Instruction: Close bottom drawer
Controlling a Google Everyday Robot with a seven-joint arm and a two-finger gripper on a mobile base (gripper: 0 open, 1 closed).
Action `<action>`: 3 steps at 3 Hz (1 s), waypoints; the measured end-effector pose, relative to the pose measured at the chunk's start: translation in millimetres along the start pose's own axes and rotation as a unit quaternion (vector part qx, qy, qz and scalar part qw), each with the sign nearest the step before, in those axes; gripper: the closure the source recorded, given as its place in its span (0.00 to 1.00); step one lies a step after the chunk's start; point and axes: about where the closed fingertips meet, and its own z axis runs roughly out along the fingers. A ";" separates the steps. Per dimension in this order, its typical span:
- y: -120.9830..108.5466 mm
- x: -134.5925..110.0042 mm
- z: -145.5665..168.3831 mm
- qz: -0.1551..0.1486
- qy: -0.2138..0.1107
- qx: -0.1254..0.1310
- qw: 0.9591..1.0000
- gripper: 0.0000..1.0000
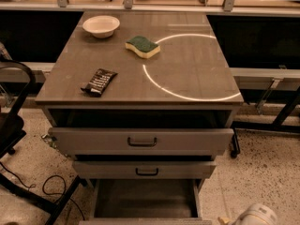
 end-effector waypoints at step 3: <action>23.8 -44.7 123.5 -0.048 -0.011 -0.041 0.998 1.00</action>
Offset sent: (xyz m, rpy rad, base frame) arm -0.0111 0.0436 -0.1366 0.0270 0.0610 0.0798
